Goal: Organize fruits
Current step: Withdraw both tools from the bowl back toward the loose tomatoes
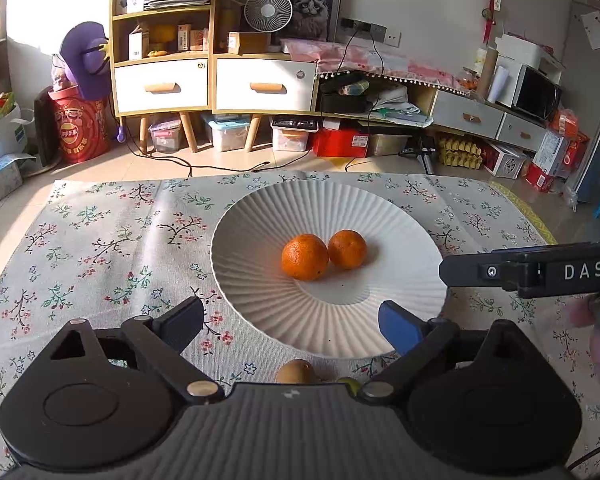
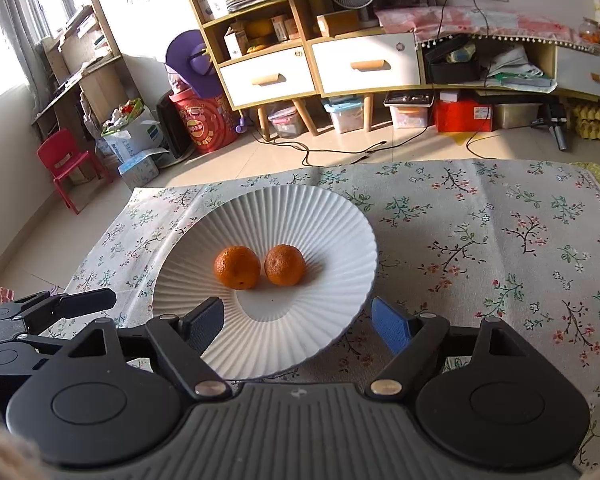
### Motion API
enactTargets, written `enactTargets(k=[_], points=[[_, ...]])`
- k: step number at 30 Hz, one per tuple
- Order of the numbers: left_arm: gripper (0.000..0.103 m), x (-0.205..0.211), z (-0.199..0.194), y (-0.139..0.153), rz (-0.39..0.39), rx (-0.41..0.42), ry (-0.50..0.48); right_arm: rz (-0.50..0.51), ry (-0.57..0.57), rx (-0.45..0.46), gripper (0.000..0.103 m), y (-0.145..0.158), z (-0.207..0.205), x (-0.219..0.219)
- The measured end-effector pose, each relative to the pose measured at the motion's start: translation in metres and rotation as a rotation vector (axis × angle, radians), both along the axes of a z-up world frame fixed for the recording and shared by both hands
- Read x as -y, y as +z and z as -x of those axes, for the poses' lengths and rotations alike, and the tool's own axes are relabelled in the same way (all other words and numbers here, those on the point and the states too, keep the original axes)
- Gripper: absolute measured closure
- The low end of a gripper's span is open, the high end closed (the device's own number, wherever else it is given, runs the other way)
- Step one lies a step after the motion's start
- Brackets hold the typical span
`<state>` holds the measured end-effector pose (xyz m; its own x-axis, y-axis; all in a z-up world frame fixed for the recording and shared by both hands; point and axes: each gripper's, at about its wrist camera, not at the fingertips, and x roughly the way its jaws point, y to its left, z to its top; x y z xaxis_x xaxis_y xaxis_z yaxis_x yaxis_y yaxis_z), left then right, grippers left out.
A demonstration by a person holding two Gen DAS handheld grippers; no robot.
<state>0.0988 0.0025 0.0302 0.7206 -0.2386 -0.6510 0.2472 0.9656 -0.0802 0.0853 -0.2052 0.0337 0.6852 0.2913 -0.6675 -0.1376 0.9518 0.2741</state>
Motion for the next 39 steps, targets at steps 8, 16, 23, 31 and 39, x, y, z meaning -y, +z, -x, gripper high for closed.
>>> enactTargets(k=[8,16,23,31,39], points=[[0.003,-0.009,0.027,-0.003,-0.033,-0.018,-0.001,-0.014,0.002,-0.022,0.010,-0.002,0.019,0.001],[0.002,-0.026,0.049,-0.018,-0.051,-0.028,0.003,0.002,0.050,-0.006,0.006,-0.012,0.048,-0.003],[0.002,-0.036,0.063,-0.029,-0.040,-0.052,0.001,0.037,0.115,0.030,0.003,-0.017,0.069,-0.010],[0.003,-0.048,0.083,-0.040,-0.036,-0.053,-0.011,0.043,0.181,0.042,0.002,-0.030,0.085,-0.020],[0.003,-0.045,0.097,-0.050,-0.001,-0.076,-0.071,0.102,0.262,0.049,0.001,-0.039,0.095,-0.035]])
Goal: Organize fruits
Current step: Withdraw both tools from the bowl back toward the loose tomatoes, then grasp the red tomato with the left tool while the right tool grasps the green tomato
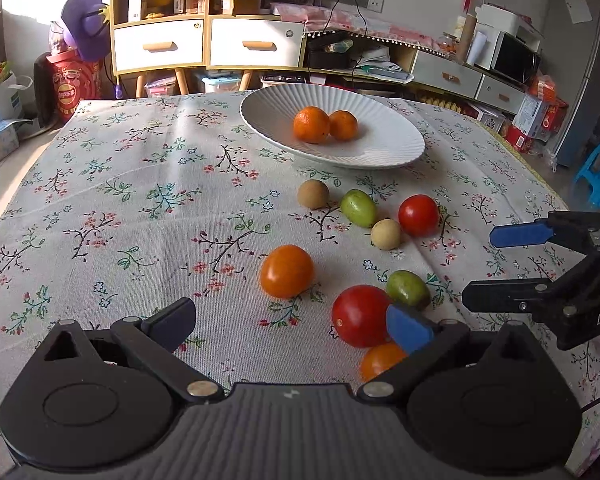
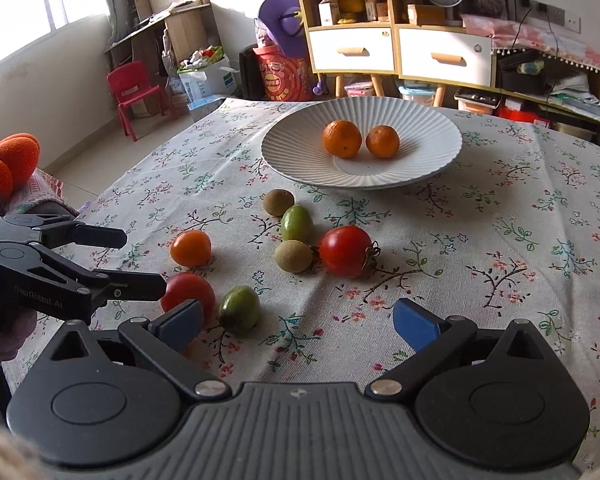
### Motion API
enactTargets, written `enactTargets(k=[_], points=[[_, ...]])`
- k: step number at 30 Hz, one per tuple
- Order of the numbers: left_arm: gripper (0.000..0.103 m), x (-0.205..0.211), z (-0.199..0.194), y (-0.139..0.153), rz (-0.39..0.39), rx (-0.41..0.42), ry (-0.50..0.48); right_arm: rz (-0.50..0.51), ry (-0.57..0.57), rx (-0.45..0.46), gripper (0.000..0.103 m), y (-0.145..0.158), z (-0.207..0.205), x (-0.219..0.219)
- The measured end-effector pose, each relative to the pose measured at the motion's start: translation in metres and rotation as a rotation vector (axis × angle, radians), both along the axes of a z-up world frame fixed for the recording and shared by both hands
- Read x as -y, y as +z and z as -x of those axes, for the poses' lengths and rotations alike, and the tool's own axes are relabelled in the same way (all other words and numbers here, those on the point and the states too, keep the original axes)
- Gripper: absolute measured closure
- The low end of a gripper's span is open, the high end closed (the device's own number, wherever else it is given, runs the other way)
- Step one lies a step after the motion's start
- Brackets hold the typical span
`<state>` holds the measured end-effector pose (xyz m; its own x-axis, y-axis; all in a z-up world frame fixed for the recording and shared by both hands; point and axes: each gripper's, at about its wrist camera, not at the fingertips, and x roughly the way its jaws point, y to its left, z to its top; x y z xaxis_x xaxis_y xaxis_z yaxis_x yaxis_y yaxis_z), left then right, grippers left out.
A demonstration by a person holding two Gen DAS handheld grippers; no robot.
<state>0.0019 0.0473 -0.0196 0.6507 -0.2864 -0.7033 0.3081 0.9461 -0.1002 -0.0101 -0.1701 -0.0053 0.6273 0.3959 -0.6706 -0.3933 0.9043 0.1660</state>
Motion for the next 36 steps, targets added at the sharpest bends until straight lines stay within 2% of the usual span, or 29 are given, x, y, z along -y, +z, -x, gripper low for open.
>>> enactTargets(k=[7,11,18,20,25,29,34,36], points=[[0.005,0.011,0.005,-0.007,0.035,0.001,-0.037,0.040,0.033,0.021,0.002,0.000,0.003,-0.005],[0.024,0.014,0.001,-0.010,0.081,-0.034,-0.049,0.036,0.029,0.016,0.002,-0.002,0.004,-0.004],[0.046,0.018,-0.001,-0.011,0.134,-0.050,-0.069,0.033,0.024,0.008,0.002,-0.003,0.002,-0.004],[0.063,0.019,-0.002,-0.011,0.135,-0.052,-0.068,0.034,0.026,0.006,0.002,-0.004,0.002,-0.005],[0.063,0.017,0.000,-0.005,0.121,-0.044,-0.044,0.037,0.045,0.009,0.002,-0.003,0.003,-0.009],[0.063,0.017,0.000,0.001,0.074,-0.026,-0.038,0.040,0.060,0.001,0.004,-0.005,0.001,-0.014],[0.063,0.014,-0.001,0.003,0.043,-0.028,-0.019,0.044,0.098,-0.025,0.018,-0.007,-0.001,-0.024],[0.063,0.012,-0.001,0.003,0.039,-0.032,-0.011,0.046,0.108,-0.027,0.027,-0.007,-0.002,-0.028]])
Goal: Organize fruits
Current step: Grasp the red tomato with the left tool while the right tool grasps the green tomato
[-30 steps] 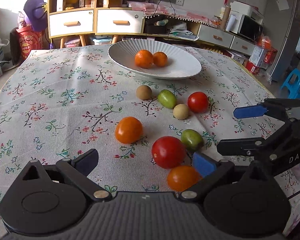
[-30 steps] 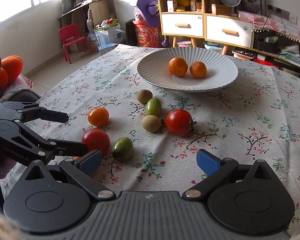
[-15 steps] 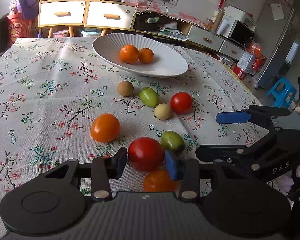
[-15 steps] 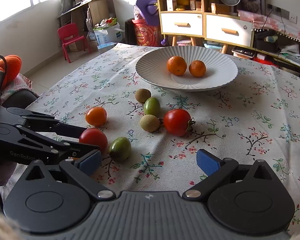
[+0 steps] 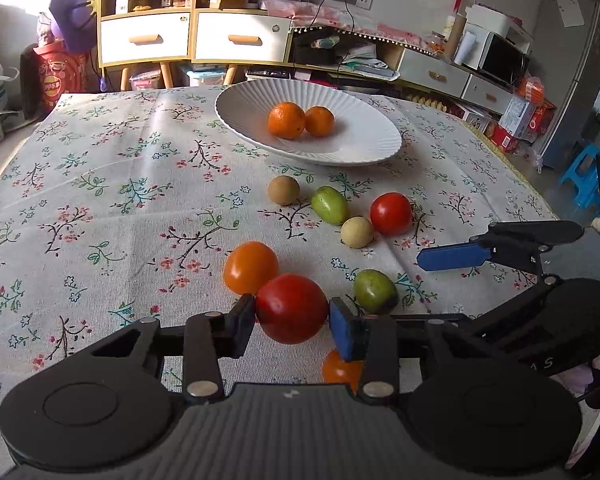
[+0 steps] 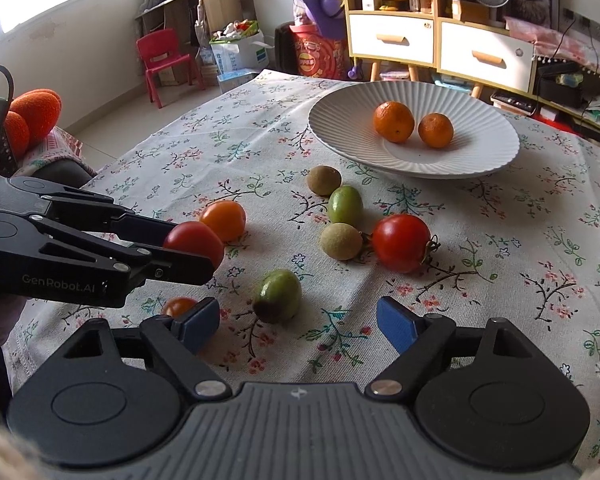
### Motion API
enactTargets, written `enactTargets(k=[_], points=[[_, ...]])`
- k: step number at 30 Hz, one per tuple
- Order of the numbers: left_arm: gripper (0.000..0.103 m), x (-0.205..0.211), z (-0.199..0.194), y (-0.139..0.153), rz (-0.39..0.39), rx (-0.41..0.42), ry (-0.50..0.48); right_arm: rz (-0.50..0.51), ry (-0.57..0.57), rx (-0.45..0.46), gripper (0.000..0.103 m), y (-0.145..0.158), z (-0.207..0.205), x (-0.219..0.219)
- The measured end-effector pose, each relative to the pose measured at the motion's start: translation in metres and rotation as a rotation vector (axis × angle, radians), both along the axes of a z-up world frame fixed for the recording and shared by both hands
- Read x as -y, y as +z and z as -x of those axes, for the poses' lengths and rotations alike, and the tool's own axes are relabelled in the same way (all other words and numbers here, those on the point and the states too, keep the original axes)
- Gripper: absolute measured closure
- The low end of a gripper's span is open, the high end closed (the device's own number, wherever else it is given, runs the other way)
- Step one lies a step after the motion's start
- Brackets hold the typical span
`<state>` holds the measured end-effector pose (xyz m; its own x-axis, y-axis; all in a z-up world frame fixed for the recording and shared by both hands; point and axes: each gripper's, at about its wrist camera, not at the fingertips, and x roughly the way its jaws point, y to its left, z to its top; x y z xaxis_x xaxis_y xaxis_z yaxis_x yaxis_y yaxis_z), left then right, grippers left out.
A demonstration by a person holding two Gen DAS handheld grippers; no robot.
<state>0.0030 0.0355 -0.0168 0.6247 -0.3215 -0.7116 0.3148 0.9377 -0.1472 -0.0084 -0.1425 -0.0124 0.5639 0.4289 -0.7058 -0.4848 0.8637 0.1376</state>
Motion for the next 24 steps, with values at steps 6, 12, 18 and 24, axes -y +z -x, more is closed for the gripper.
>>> enactTargets(k=[6,12,18,24], points=[[0.063,-0.003,0.001,-0.001,-0.002,-0.006,0.000,-0.011,0.014,-0.025,0.048,-0.001,-0.004,-0.008],[0.063,-0.002,0.002,0.000,-0.007,-0.004,-0.003,-0.013,0.023,-0.036,0.065,-0.002,-0.005,-0.012],[0.063,-0.002,0.002,-0.001,-0.010,-0.008,-0.002,-0.009,0.025,-0.029,0.078,-0.001,-0.004,-0.014],[0.063,-0.002,0.001,0.001,-0.007,-0.004,-0.002,-0.020,0.021,-0.013,0.078,0.004,-0.003,-0.013]])
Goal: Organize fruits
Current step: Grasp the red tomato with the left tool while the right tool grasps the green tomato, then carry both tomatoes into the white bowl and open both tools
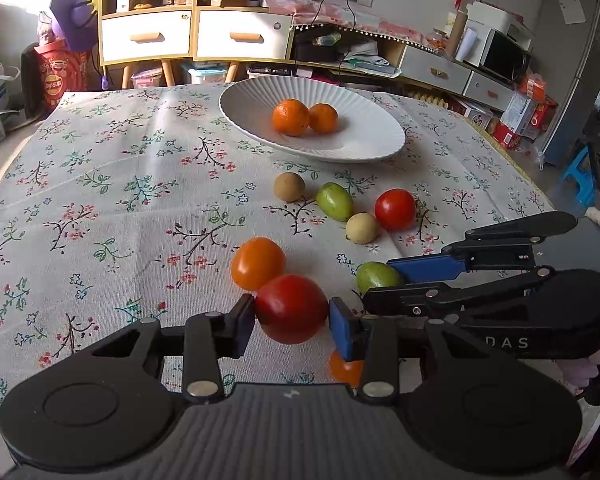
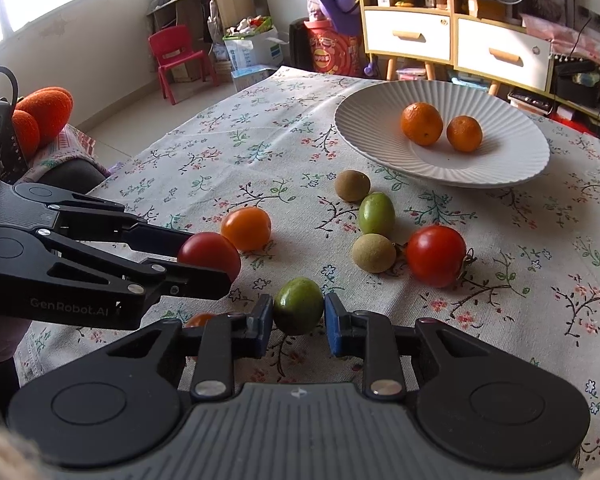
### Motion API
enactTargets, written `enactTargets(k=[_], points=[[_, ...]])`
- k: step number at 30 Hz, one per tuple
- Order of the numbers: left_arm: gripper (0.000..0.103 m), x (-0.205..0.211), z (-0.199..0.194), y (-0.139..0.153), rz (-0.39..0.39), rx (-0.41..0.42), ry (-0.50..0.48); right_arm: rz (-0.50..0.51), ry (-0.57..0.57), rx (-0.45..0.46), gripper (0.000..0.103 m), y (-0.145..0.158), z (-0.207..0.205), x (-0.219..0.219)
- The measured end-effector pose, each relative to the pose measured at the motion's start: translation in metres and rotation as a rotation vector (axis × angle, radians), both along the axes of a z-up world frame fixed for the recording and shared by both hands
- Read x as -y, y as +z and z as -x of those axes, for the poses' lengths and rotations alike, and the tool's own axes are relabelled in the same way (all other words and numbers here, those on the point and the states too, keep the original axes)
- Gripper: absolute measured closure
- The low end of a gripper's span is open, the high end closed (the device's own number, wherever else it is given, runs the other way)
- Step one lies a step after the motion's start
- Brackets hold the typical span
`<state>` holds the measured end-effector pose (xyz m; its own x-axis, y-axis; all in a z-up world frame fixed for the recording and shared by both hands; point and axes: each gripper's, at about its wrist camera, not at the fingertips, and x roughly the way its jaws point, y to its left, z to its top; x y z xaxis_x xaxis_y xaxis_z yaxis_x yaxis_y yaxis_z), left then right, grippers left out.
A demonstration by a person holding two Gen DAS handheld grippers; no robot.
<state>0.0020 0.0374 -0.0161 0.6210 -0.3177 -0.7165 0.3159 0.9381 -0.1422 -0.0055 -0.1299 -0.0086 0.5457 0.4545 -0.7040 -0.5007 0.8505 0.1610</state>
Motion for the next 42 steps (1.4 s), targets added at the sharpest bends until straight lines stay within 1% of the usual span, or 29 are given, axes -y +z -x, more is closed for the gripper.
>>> enactTargets(k=[9,16,28,33,38,42], points=[[0.063,0.004,-0.005,0.011,0.010,0.035,0.005,-0.018,-0.039,0.034,0.078,0.013,-0.006,0.008],[0.063,0.014,-0.015,0.021,0.008,0.067,0.000,-0.036,-0.092,0.058,0.078,0.023,-0.018,0.018],[0.063,0.039,-0.050,0.036,0.012,0.113,0.023,-0.067,-0.217,0.092,0.078,0.034,-0.058,0.044],[0.063,0.055,-0.065,0.035,0.004,0.119,0.024,-0.082,-0.271,0.082,0.078,0.032,-0.075,0.053],[0.063,0.064,-0.083,0.031,0.026,0.100,0.038,-0.080,-0.301,0.078,0.078,0.028,-0.089,0.059],[0.063,0.072,-0.097,0.027,0.029,0.093,0.038,-0.114,-0.331,0.044,0.078,0.025,-0.101,0.065]])
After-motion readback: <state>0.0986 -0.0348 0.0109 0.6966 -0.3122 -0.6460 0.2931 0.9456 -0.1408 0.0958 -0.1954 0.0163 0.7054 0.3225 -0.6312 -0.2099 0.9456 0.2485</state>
